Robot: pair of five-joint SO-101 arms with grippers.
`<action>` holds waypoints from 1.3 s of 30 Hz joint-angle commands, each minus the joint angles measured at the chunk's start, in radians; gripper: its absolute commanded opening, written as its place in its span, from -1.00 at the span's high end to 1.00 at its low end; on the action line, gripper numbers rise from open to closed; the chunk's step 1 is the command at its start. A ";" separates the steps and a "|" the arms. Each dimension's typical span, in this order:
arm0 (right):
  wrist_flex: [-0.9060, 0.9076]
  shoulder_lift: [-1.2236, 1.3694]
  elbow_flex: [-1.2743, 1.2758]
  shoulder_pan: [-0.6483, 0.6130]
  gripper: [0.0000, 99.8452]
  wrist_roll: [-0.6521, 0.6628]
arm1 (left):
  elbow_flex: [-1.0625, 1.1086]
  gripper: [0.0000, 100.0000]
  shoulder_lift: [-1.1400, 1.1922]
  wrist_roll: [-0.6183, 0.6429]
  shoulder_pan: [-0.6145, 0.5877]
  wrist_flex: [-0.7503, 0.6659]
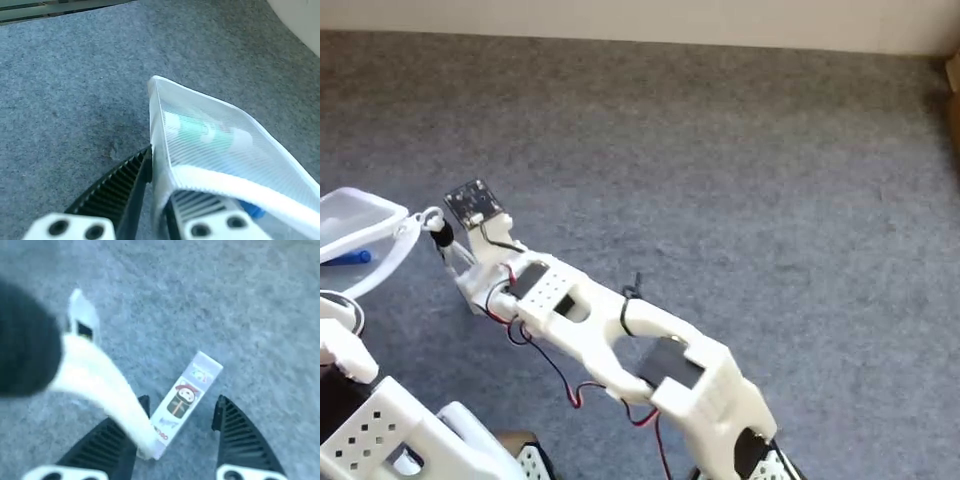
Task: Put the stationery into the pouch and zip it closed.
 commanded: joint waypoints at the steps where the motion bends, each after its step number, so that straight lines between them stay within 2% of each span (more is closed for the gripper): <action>1: 0.104 0.035 -0.139 -0.008 0.60 -0.005 | -0.022 0.98 -0.028 0.011 -0.005 -0.038; 5: 0.260 0.105 -0.252 0.005 0.65 -0.005 | -0.022 0.98 -0.028 0.011 -0.001 -0.038; 9: 0.383 0.151 -0.384 0.041 0.98 -0.003 | -0.022 0.98 -0.030 0.011 0.001 -0.038; 10: 0.406 0.157 -0.407 0.050 1.00 -0.002 | -0.022 0.98 -0.030 0.011 0.001 -0.038; 16: 0.553 0.162 -0.475 0.082 0.97 0.003 | -0.022 0.98 -0.030 0.011 0.035 -0.032; 22: 0.634 0.127 -0.469 0.130 0.99 0.153 | -0.021 0.98 -0.030 0.009 0.096 -0.031; 27: 0.644 0.030 -0.464 0.170 0.99 0.158 | -0.021 0.98 -0.030 0.009 0.185 -0.017; 39: 0.900 -0.168 -0.464 0.288 0.99 0.160 | -0.025 0.98 -0.030 -0.055 0.392 0.000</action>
